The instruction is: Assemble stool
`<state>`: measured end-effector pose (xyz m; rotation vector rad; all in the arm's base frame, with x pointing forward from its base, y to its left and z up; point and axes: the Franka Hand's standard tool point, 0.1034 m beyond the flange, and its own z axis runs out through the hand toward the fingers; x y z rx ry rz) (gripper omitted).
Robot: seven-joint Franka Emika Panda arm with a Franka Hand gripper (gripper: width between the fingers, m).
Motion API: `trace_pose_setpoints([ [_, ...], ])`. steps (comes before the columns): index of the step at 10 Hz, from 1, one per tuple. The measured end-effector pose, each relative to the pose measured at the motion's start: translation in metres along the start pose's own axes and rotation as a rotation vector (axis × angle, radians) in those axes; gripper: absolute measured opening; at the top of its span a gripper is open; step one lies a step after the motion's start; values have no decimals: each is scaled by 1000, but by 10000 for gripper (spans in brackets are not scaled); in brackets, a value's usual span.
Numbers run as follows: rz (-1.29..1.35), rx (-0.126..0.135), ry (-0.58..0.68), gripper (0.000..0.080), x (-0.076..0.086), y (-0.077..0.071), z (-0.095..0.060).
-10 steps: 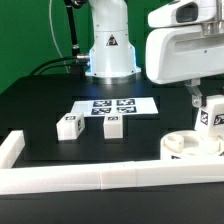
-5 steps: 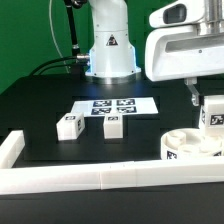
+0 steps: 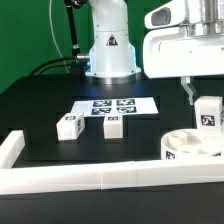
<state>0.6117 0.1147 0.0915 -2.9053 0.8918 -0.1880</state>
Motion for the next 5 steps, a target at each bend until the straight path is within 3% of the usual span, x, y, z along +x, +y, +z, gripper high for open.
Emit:
trace_pose_setpoints([
  [3,181,11,-11,337,0,0,0],
  [5,453,33,-13,337,-10,-4,0],
])
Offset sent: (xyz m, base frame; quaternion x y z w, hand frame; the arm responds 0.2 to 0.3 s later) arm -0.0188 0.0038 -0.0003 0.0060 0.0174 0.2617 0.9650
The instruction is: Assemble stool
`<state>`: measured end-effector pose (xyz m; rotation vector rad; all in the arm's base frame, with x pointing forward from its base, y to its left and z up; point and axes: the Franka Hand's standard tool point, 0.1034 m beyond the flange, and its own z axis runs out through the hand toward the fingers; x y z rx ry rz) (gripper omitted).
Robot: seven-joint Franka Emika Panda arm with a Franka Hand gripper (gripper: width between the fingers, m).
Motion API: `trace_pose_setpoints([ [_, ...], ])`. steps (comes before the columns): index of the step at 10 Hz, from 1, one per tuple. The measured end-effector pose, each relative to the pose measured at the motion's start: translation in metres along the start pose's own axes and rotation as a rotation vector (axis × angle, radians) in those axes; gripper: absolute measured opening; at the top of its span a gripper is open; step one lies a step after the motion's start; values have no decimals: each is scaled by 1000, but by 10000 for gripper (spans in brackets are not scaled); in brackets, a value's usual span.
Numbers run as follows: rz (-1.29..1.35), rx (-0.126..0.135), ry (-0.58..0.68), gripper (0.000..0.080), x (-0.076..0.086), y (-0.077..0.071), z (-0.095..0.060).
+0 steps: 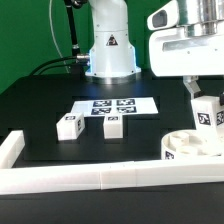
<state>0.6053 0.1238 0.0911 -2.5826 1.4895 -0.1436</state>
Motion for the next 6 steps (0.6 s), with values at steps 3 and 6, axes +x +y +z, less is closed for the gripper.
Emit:
trace_pose_setpoints([
  [3,325,20,-31,337,-8,-4,0],
  [6,668,54,-81,337,-5,-8,2],
])
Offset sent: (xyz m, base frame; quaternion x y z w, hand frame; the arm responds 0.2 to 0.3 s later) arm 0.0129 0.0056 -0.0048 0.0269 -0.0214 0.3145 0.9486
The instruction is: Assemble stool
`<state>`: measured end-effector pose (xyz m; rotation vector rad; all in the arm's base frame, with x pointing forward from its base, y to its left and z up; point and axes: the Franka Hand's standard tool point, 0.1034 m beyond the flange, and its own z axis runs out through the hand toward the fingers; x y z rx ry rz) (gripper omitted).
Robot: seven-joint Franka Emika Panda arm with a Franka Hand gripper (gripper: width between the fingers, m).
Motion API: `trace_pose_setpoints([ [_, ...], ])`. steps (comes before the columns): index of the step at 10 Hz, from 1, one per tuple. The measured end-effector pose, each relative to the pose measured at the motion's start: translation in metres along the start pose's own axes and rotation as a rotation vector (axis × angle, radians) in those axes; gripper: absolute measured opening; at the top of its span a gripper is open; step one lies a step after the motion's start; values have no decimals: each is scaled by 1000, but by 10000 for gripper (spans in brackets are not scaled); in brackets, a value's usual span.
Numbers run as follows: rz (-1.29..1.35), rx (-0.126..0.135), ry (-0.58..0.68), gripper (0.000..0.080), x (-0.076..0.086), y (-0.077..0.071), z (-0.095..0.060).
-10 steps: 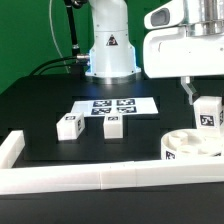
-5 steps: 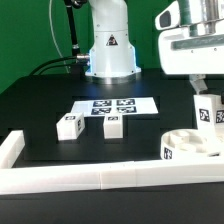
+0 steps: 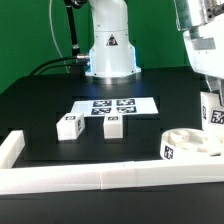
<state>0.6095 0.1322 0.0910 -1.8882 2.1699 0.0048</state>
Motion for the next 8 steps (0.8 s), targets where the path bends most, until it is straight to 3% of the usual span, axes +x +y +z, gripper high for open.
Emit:
trace_pose_setpoints([
  [2,46,1,-9,337,0,0,0],
  [3,-13,2,-9,411,1,-1,-1],
  [4,-82,11,-13,411,4,-5,-6],
  [5,-129,23,-18,576,5,-9,-12],
  [6,-173,35,-20,634,5,-14,-19],
  [8,-222,39,-20,645,4,-14,-21],
])
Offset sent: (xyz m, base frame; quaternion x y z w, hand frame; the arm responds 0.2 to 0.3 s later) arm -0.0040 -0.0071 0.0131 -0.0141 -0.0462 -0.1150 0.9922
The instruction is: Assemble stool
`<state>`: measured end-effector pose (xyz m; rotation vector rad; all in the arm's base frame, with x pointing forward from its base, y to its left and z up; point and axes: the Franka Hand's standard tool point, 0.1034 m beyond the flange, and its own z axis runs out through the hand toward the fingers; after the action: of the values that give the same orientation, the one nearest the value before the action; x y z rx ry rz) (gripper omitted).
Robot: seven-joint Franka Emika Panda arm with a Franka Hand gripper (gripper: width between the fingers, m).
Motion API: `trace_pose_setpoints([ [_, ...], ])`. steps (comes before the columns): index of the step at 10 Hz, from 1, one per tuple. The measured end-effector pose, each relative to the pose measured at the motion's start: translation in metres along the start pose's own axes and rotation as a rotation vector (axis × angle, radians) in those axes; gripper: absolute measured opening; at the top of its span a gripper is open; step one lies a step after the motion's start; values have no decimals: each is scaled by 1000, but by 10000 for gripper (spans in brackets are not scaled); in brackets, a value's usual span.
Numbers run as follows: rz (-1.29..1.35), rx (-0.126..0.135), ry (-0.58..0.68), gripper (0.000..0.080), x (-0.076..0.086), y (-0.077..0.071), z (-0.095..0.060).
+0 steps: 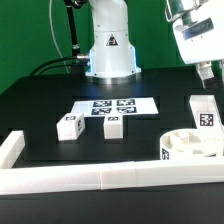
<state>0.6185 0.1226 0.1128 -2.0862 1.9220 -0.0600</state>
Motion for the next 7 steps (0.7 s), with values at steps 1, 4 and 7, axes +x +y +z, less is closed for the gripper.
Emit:
trace_pose_setpoints([
  [1,-5,-1,0,649,0,1,1],
  [4,-299,-1,1,649,2,0,-1],
  [7,-671,-45,-30,649,1,-8,-12],
])
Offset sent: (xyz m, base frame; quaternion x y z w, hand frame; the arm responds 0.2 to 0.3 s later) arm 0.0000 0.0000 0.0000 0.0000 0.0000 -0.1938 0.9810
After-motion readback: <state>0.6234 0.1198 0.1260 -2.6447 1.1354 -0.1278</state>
